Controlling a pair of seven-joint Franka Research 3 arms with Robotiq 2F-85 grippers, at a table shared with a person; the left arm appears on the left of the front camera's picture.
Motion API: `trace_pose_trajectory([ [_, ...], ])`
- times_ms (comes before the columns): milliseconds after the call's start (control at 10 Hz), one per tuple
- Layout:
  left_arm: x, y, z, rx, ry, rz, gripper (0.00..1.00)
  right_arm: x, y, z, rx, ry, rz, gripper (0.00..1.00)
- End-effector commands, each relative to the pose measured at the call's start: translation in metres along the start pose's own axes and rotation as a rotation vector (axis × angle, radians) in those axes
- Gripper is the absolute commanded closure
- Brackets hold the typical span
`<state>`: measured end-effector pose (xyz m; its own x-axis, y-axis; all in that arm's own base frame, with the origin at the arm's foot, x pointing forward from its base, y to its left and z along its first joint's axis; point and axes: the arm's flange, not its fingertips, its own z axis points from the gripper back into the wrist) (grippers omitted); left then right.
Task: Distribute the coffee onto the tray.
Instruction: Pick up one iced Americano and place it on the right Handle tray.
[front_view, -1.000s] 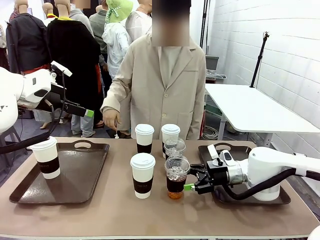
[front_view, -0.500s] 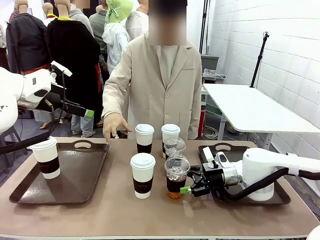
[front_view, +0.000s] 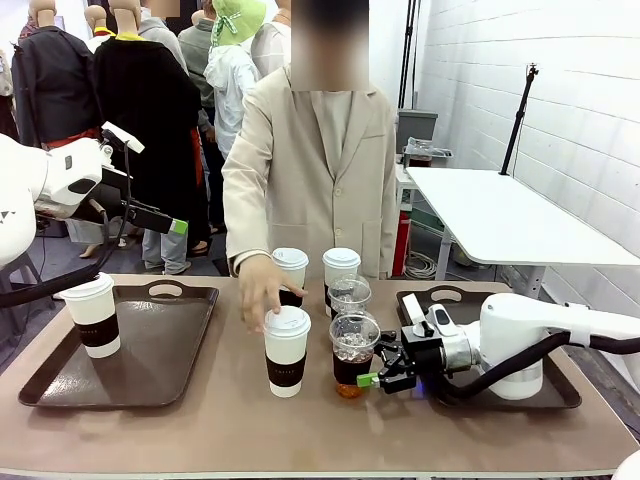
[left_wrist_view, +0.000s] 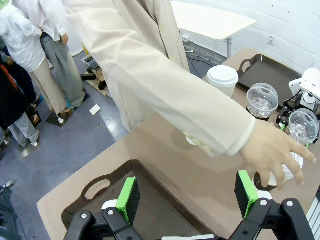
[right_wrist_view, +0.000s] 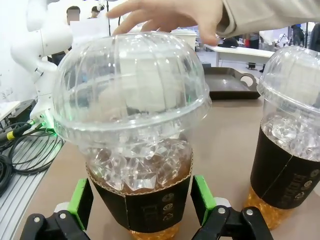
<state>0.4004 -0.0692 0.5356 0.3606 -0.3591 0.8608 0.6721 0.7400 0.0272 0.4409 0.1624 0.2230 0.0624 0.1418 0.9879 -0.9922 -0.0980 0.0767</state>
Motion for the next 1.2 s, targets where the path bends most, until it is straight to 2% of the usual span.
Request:
trace_pose_trajectory([
  [0, -0.0009, 0.0003, -0.0007, 0.003, 0.002, 0.009, 0.00, -0.0036, -0.0056, -0.0041, 0.015, -0.028, 0.016, 0.00],
  [1100, -0.0009, 0.0003, -0.0007, 0.003, 0.002, 0.009, 0.00, 0.0035, -0.0073, -0.0065, 0.015, -0.042, 0.008, 0.00],
])
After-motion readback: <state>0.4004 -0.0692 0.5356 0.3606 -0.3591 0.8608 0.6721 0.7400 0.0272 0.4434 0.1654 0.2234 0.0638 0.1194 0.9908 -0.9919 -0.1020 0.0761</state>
